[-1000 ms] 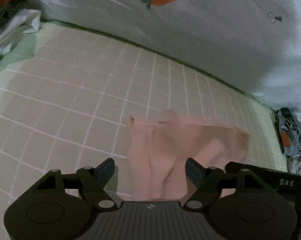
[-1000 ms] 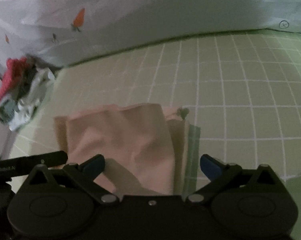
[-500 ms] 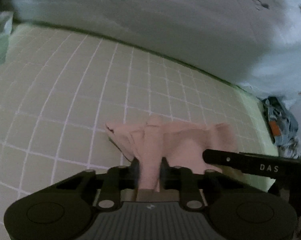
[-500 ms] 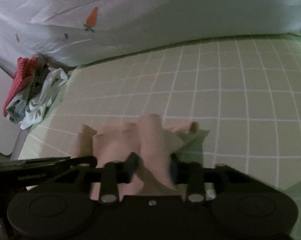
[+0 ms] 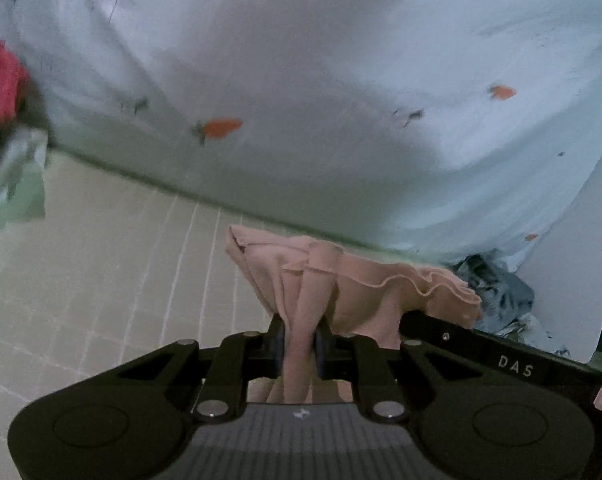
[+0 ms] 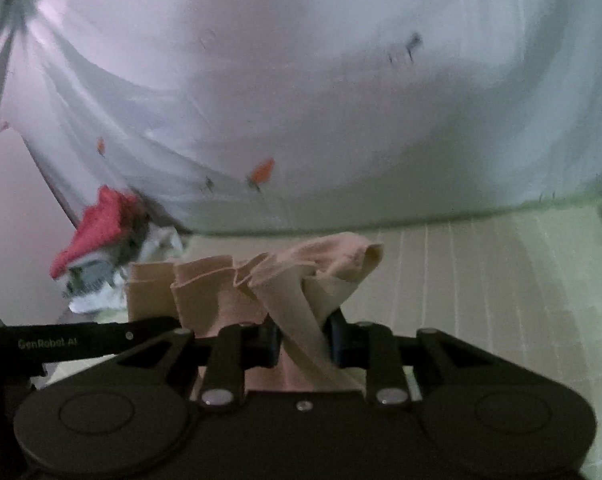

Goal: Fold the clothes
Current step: 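Carry the sweater bundle with both grippers onto the clothes stack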

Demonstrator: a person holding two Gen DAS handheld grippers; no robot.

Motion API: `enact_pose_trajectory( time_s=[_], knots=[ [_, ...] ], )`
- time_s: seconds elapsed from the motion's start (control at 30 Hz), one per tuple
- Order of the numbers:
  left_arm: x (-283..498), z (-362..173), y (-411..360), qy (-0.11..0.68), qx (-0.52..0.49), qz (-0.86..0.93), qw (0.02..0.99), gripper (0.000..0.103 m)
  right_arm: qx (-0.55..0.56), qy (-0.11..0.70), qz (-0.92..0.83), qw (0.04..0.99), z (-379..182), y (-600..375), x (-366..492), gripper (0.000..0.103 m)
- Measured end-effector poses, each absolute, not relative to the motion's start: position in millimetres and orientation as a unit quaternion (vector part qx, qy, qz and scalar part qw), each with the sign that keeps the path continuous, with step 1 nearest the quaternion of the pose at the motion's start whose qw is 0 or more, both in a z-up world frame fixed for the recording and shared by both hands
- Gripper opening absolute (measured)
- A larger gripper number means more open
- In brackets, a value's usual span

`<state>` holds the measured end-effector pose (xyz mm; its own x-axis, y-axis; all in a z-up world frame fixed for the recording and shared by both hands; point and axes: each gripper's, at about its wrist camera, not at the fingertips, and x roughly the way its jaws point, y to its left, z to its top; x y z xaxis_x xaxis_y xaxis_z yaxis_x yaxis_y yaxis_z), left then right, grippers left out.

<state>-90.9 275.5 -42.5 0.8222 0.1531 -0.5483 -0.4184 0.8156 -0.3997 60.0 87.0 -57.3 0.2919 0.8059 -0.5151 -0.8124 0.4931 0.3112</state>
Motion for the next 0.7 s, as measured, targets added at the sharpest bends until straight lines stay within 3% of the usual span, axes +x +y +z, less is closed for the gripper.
enact_pose_trajectory(
  time_s=[0.37, 0.7],
  knots=[
    [-143, 33, 234, 0.174, -0.242, 0.213, 0.931, 0.015, 0.007, 0.216, 0.558, 0.801, 13, 70, 30, 0.024],
    [-202, 58, 210, 0.160, -0.221, 0.286, 0.919, 0.015, 0.019, 0.194, 0.616, 0.763, 26, 88, -4, 0.024]
  ],
)
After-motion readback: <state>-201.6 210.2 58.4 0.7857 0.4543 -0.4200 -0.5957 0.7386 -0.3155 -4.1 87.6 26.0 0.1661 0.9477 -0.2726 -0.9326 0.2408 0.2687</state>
